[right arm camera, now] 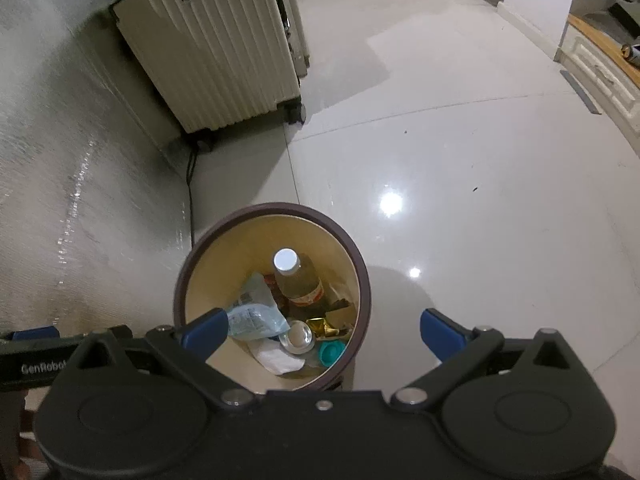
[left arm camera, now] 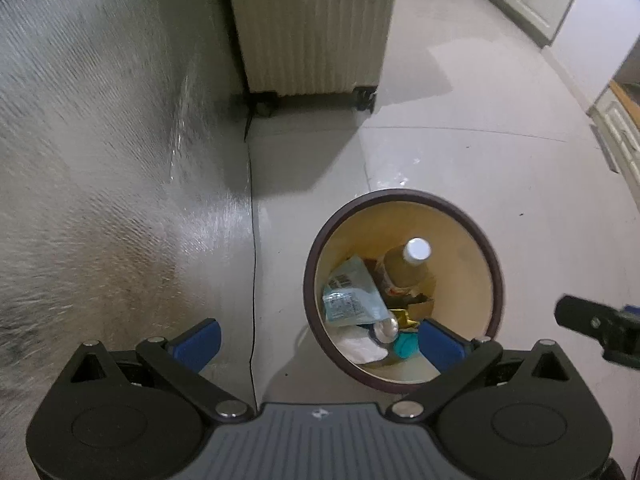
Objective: Collect trash
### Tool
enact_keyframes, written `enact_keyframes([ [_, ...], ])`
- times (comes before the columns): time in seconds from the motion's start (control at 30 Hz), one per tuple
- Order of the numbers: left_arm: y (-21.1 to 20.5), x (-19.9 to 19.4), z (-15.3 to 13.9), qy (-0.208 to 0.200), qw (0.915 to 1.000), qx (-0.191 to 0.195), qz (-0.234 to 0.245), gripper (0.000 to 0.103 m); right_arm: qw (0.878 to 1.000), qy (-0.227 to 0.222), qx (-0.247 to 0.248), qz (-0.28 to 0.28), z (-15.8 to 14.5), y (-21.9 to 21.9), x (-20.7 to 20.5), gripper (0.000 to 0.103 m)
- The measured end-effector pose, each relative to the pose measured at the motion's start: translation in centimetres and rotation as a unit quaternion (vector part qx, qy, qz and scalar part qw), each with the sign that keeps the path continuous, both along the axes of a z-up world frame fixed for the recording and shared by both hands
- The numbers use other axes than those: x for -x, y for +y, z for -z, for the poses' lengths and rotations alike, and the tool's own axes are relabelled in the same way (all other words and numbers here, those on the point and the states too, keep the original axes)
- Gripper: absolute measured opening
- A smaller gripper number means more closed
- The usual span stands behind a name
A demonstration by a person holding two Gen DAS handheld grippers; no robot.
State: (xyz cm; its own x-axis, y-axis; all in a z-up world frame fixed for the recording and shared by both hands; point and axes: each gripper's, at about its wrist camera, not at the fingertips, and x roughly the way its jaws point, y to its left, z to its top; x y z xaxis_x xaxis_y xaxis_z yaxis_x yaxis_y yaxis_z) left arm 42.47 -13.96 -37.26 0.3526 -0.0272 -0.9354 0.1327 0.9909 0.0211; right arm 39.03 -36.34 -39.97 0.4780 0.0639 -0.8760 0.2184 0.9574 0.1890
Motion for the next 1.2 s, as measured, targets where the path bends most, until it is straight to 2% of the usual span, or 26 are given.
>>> enact_keyframes([
  [0.53, 0.0, 8.3, -13.0, -0.088, 0.9960, 0.015, 0.006, 0.103, 0.996, -0.079, 0.035, 0.014, -13.0, -0.3, 8.6, 0.103],
  [0.9, 0.7, 13.8, -20.5, -0.134, 0.9905, 0.025, 0.012, 0.103, 0.990, -0.125, 0.057, 0.022, -19.9, -0.3, 14.4, 0.103],
  [1.2, 2.5, 19.0, -26.6, -0.182, 0.9831, 0.008, 0.019, 0.103, 0.985, -0.157, 0.074, 0.018, -24.6, 1.6, 18.5, 0.103],
])
